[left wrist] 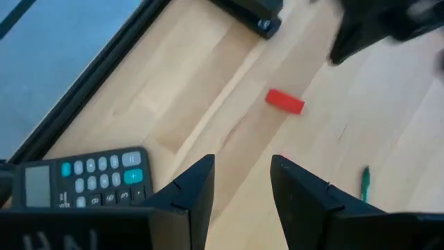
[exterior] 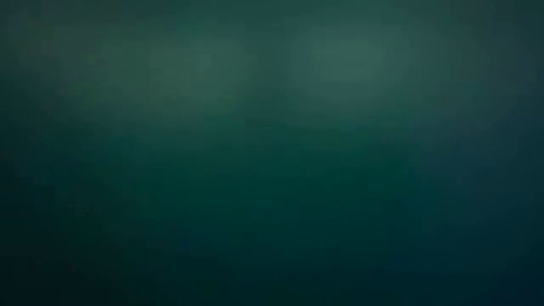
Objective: Sort crayons/erasers/pens/pencils in bins
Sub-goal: Put the red eraser into the orange bin
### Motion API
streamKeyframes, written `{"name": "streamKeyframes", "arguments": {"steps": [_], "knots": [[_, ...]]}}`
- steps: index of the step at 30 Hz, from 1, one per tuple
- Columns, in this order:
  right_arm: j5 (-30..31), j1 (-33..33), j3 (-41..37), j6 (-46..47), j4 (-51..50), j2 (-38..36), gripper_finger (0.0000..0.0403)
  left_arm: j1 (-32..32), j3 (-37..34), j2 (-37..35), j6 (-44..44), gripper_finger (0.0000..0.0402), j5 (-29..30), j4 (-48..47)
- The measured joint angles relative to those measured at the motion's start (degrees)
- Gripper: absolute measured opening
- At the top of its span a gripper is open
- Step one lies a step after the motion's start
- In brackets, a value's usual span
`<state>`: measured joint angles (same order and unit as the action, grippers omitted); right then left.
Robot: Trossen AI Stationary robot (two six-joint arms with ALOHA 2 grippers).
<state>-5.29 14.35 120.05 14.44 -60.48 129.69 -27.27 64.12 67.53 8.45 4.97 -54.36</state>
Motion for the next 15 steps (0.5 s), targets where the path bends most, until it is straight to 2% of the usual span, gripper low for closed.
{"name": "streamKeyframes", "arguments": {"steps": [6, 11, 15], "knots": [[-1.52, 0.17, 0.18, -5.34, -5.06, -5.60, 0.0006, 0.71, 0.00, 1.83, 3.72, 0.0135, -1.22, 4.87], [-1.58, 0.36, -0.35, -10.77, -0.17, -3.97, 0.0015, 0.73, 0.00, 4.43, 5.20, 0.0135, -1.24, 9.32], [-3.45, 0.52, -0.48, -13.85, 3.32, 0.27, 0.0044, 0.73, 0.00, 5.04, 7.84, 0.0135, -1.24, 10.66]]}}
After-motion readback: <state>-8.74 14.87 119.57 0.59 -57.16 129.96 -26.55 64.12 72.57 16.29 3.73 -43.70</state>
